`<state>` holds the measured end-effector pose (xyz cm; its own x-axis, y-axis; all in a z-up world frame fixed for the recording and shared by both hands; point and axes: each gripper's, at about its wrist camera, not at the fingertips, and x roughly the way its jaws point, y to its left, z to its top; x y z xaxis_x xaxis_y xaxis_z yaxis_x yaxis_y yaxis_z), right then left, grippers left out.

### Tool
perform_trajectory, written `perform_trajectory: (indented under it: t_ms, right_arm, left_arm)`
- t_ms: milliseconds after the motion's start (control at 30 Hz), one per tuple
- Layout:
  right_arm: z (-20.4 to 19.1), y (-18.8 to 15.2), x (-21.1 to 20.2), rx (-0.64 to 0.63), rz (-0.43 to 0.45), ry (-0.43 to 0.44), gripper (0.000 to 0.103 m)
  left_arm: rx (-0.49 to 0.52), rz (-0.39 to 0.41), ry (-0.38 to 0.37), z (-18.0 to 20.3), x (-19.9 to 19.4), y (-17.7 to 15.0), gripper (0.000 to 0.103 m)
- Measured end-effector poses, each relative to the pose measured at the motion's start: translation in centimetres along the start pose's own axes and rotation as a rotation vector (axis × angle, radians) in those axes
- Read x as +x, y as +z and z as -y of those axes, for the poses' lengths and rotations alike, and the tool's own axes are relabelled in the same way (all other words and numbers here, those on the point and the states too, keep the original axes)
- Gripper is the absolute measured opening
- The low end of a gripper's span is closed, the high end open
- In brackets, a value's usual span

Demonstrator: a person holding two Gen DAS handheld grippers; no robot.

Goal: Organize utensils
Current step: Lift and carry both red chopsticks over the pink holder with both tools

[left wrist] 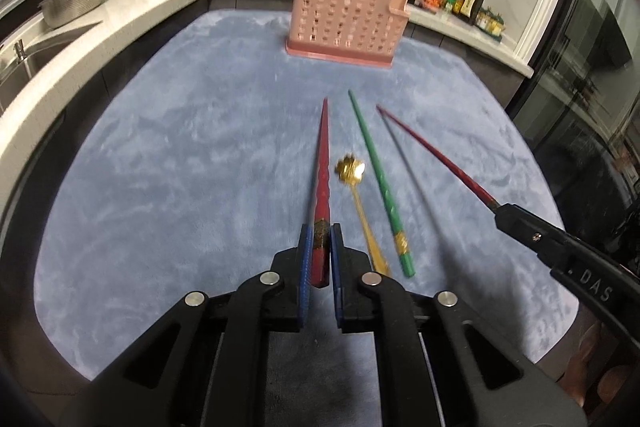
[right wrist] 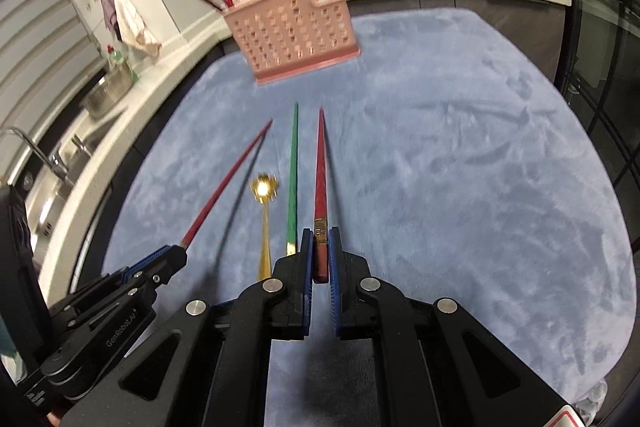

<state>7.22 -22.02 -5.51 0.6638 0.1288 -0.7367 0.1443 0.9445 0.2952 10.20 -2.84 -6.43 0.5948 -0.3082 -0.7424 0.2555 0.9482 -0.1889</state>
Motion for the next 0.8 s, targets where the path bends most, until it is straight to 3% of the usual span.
perform_trajectory:
  t_ms: [333,800]
  right_arm:
    - [-0.1,3.1,-3.8,0.019,0.123,0.032,0.007]
    - [-0.3,7.1,-7.0,0.016,0.249,0.058,0.007]
  left_arm:
    - [0.001,0.118,-0.02,0.3,-3.7,3.5,0.008]
    - [0.051,0.221,0.002,1.1,-6.7,8.8,0.008]
